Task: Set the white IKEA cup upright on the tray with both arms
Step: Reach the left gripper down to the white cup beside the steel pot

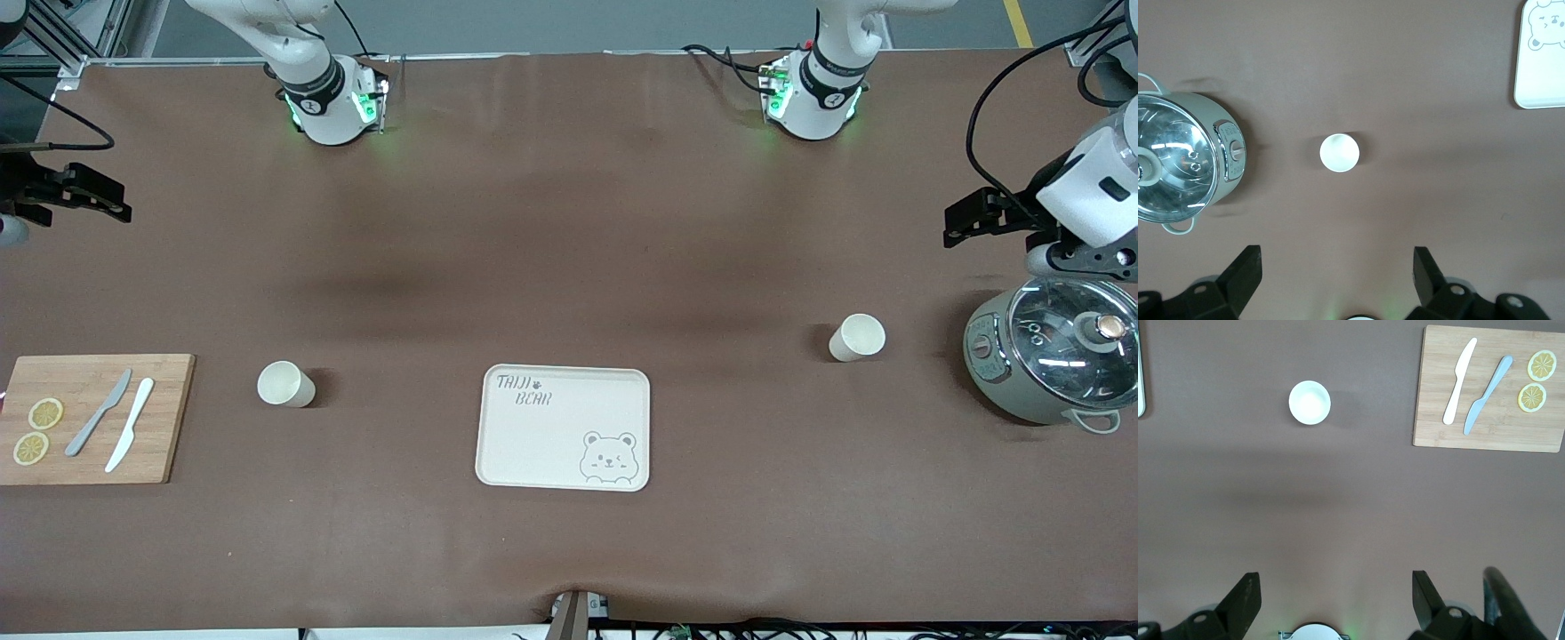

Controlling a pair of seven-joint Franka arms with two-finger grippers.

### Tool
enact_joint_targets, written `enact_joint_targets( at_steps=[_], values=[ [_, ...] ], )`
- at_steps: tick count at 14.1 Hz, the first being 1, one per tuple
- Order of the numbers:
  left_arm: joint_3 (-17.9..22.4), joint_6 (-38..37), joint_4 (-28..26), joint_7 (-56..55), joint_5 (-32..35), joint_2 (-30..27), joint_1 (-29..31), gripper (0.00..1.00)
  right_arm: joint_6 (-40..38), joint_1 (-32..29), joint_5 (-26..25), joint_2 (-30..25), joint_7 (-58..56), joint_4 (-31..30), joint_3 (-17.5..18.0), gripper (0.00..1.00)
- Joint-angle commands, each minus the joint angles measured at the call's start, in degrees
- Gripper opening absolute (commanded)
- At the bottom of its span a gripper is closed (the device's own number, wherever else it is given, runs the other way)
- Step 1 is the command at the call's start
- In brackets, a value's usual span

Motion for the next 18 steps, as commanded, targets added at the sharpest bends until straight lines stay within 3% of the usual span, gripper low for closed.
enact_joint_targets(
  at_steps=[1, 8, 13, 16, 18],
  values=[
    [-0.2, -0.4, 1.1, -0.3, 1.0, 0.5, 0.1, 1.0, -0.9, -1.4, -1.0, -0.3, -0.6, 0.8, 1.9, 1.0],
    [-1.0, 0.0, -0.5, 0.0, 0.9, 1.6, 0.0, 1.0, -3.1, -0.2, -0.3, -0.3, 0.3, 2.7, 3.2, 1.0],
    [-1.1, 13.9, -14.0, -0.6, -0.6, -2.6, 0.1, 1.0, -1.7, -0.3, 1.6, 0.0, 0.2, 2.5, 2.9, 1.0],
    [-2.2, 17.5, -17.0, -0.6, -0.7, -2.0, 0.0, 1.0, 2.3, -0.6, 2.2, 0.2, 0.2, 1.5, 2.9, 1.0],
    [-3.1, 22.7, -21.9, -0.7, -0.7, -2.6, 0.1, 1.0, 4.1, -0.6, 2.3, 0.2, 1.8, 1.5, 2.9, 1.0]
  ],
)
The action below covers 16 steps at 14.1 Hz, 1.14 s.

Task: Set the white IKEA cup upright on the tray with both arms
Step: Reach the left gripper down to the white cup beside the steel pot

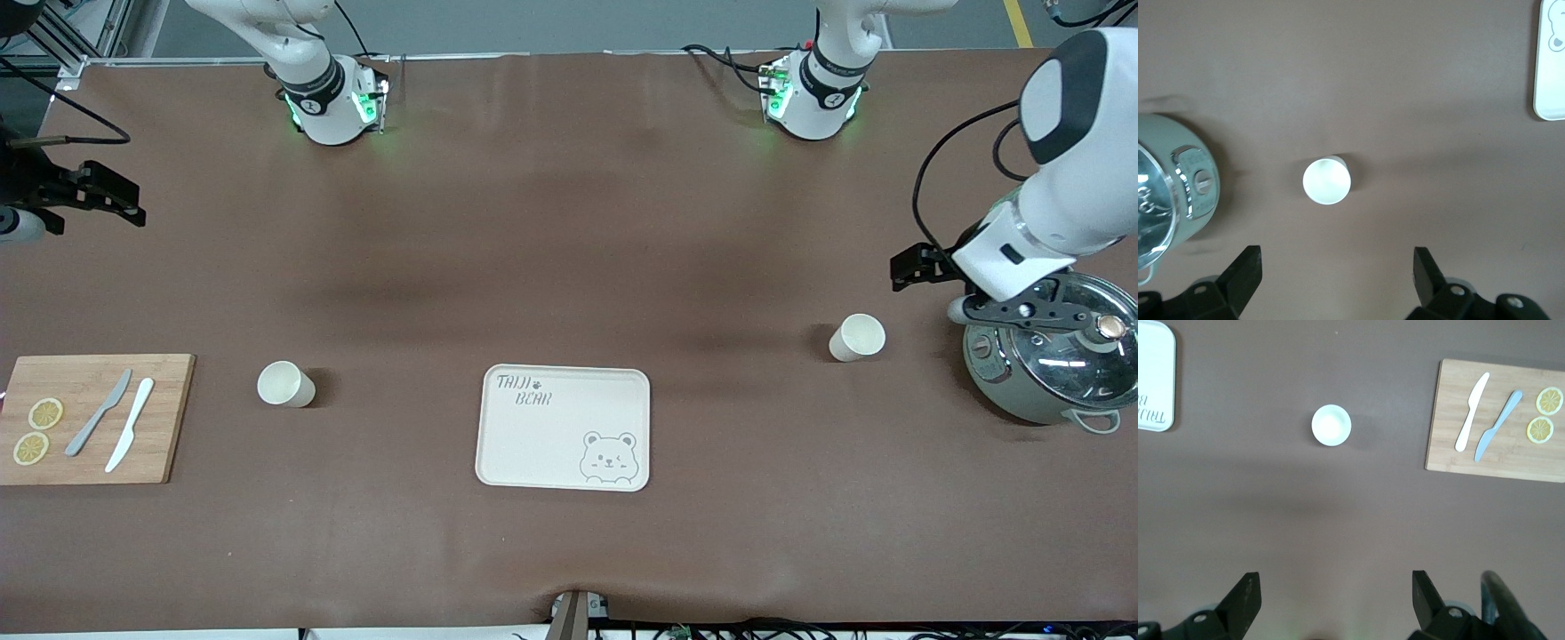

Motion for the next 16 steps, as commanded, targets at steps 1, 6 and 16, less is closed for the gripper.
enact_joint_targets(
  at_steps=[1, 6, 16],
  values=[
    [-1.3, 7.7, -8.5, -0.7, -0.7, -3.1, 0.4, 1.0, 2.1, -0.9, 2.1, -0.2, 3.4, -0.1, 0.1, 1.0],
    [-1.3, 24.2, -21.8, -0.7, -0.7, -4.5, 0.4, 1.0, 2.2, -0.8, 2.3, -0.1, 6.0, 0.0, 0.0, 1.0],
    [-2.2, 43.9, -29.4, -0.6, -0.6, 3.1, 0.4, 1.0, 3.0, -0.9, 1.8, 0.3, 4.3, 0.4, -0.4, 1.0]
  ],
)
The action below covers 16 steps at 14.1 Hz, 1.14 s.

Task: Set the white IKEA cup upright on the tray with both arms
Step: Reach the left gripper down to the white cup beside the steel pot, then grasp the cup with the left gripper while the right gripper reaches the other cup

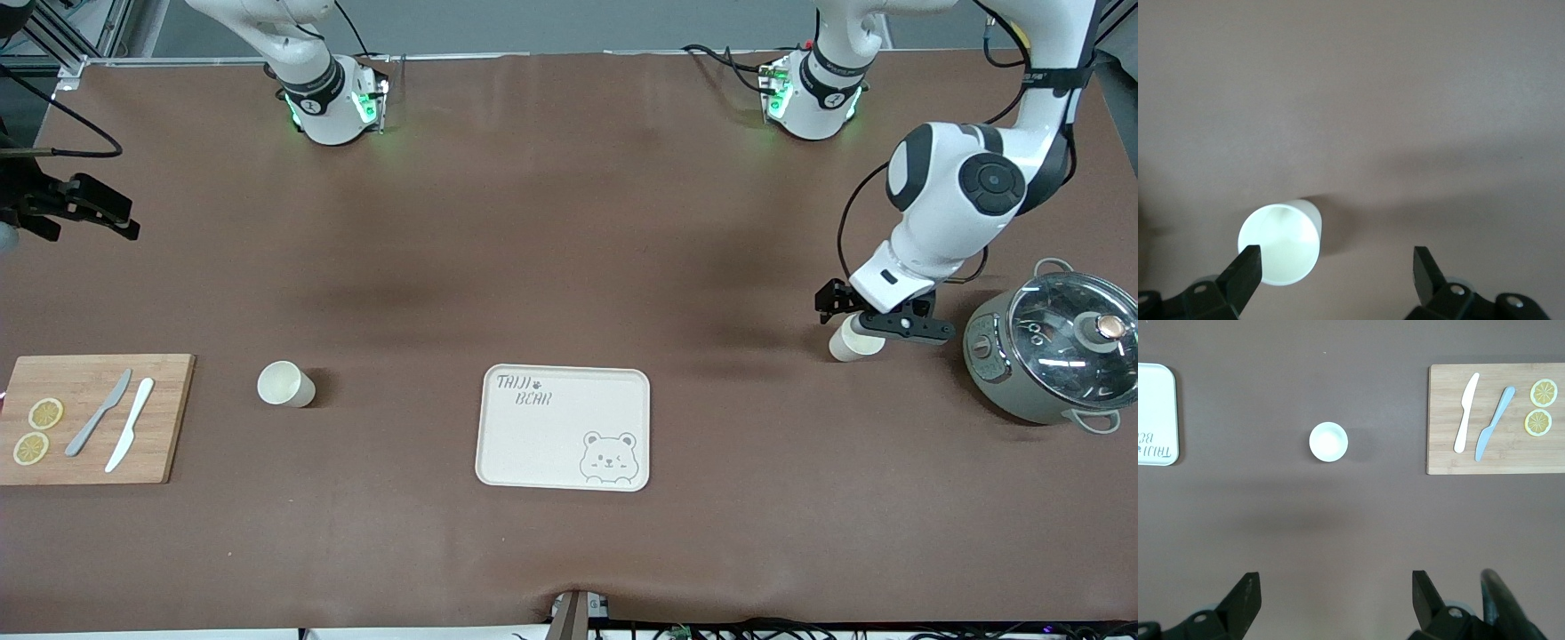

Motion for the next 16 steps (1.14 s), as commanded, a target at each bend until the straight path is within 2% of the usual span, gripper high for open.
enact_joint_targets(
  at_steps=[1, 4, 7, 16],
  values=[
    [-0.6, 6.2, -0.9, -0.5, -0.6, 3.4, 0.4, 1.0, 1.0, -0.6, 0.4, 0.2, -0.7, 0.5, 0.5, 1.0],
    [-0.6, 11.5, -1.6, 0.2, -0.3, 6.9, 0.8, 1.0, 1.1, -0.6, 0.3, 0.3, -0.7, 0.4, 0.5, 1.0],
    [-0.5, 15.2, -3.4, 0.4, 0.0, 7.9, 1.0, 1.0, 1.0, -0.5, 0.3, 0.5, -0.6, 0.3, 0.6, 1.0],
    [-0.4, 15.2, -7.9, 2.7, 0.0, 6.2, 2.5, 1.0, 1.1, -0.5, 0.3, 0.8, -0.7, 0.0, 0.6, 1.0]
  ],
)
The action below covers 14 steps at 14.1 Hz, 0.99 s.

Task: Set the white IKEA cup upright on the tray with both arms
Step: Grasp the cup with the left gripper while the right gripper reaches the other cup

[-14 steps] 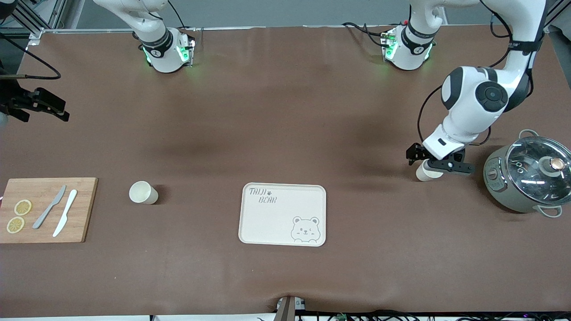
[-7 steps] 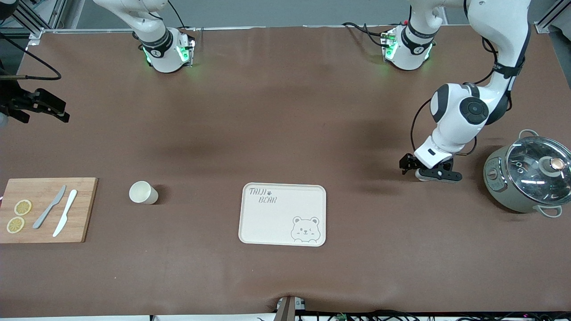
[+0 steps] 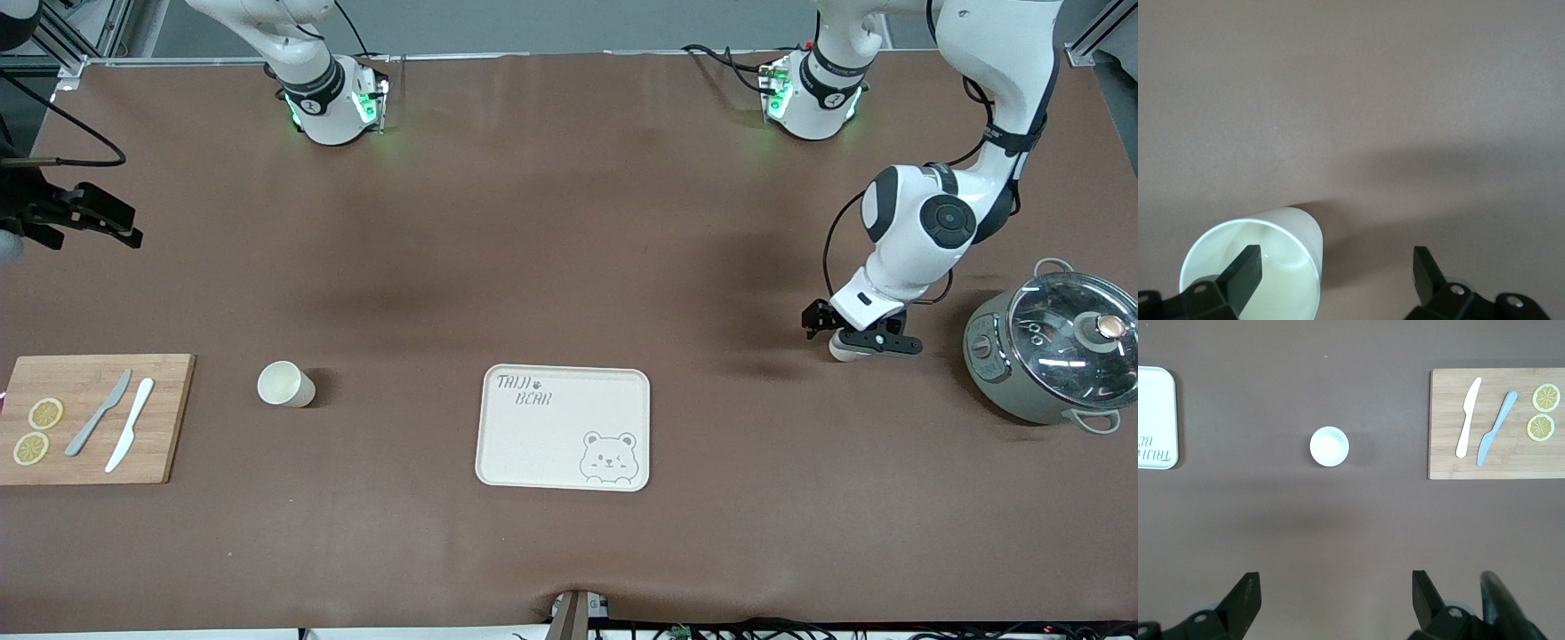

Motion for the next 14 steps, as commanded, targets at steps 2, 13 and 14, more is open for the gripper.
enact_joint_targets(
  at_steps=[2, 13, 14],
  values=[
    [-0.4, 1.0, -2.7, 0.7, 0.0, -2.7, 0.4, 1.0, 0.2, -0.6, 0.3, 0.1, -0.6, 0.0, 0.4, 1.0],
    [-0.1, 1.0, -2.6, 0.7, 0.0, -2.3, 0.5, 0.11, 5.4, -0.9, -3.6, 4.9, -0.6, 0.1, 0.4, 1.0],
    [-0.1, 1.0, -2.5, 0.7, 0.0, -2.2, 0.5, 0.03, 7.0, -1.0, -3.6, 6.4, -0.4, 0.0, 0.4, 1.0]
  ],
)
